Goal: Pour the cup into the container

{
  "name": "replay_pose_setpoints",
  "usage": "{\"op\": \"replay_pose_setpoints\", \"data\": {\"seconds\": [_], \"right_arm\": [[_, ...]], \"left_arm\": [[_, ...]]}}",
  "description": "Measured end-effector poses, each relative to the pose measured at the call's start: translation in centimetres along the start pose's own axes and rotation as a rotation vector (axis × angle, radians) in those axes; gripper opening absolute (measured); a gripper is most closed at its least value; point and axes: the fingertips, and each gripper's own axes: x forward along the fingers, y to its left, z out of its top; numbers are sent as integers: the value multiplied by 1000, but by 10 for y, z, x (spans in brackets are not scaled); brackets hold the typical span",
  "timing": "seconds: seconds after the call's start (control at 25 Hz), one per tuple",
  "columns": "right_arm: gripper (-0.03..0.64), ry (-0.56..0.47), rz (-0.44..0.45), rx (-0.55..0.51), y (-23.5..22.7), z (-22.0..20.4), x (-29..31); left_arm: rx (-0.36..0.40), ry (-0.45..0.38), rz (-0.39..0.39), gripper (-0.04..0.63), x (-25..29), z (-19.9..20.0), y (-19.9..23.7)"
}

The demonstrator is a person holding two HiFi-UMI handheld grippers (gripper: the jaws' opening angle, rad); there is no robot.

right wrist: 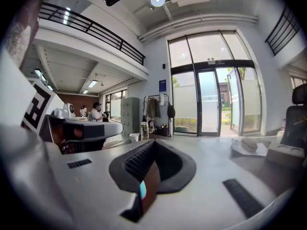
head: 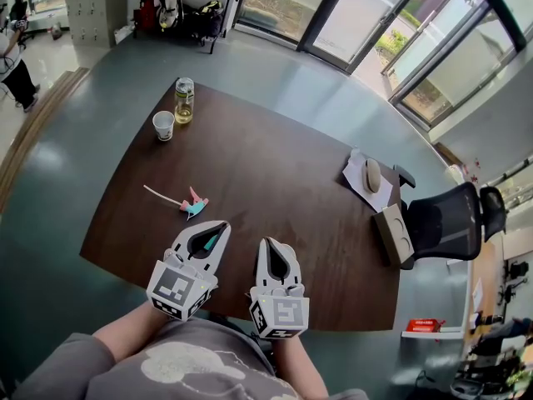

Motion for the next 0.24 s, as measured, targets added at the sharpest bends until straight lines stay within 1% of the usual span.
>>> {"op": "replay_pose_setpoints", "data": {"seconds": [0.24], "right_arm": [[-12,13,15,4,8,-4,6]], "left_arm": [[-3,5,12,8,-3,-1,9]]}}
